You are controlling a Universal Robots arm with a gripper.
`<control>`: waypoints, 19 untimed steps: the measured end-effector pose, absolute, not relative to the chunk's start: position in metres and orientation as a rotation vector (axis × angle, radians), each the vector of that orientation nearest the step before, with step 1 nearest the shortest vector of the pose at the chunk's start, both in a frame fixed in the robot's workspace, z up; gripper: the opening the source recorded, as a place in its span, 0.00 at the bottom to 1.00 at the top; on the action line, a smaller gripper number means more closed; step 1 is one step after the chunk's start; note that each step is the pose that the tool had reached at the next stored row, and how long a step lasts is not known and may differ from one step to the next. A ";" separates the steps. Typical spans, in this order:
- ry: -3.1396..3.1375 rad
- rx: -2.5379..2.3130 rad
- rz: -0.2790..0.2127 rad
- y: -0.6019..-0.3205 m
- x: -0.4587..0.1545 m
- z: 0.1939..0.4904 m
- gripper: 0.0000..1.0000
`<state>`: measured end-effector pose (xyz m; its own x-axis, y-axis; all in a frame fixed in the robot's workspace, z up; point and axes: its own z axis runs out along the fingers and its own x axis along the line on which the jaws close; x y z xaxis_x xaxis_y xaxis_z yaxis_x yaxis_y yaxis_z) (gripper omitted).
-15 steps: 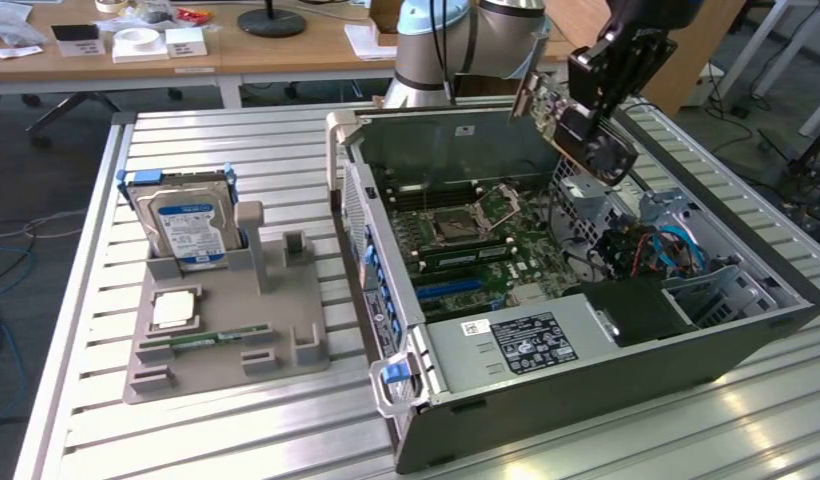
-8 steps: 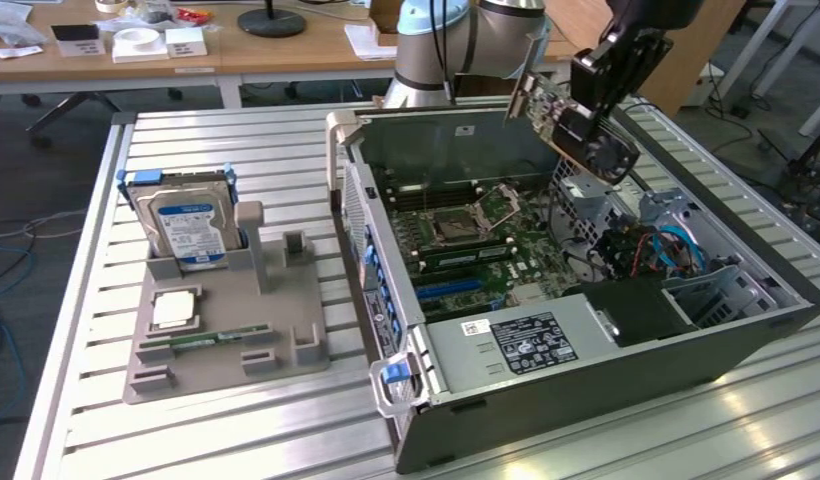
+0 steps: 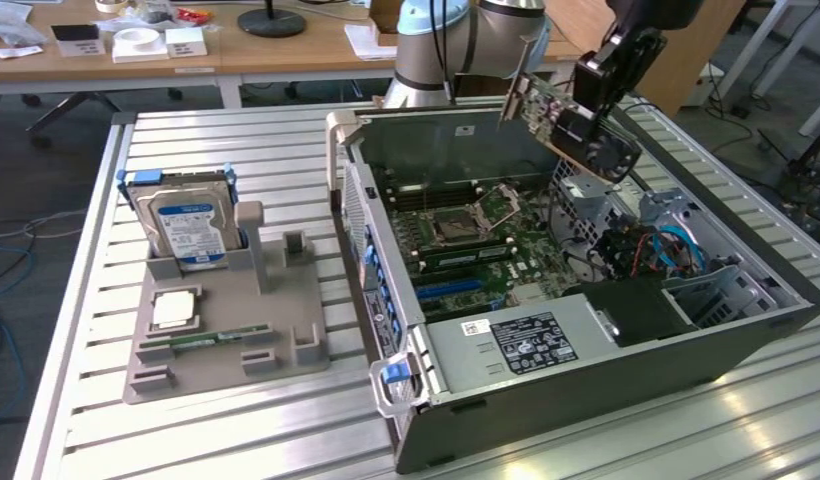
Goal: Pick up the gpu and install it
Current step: 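Insert the gpu into the slot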
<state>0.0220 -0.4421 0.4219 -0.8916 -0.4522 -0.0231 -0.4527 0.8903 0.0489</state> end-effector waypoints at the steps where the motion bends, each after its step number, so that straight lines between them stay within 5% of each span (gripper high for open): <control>1: 3.039 -0.748 0.083 -0.442 0.022 0.422 0.27; 19: 2.928 -1.124 0.085 -0.442 0.022 0.421 0.27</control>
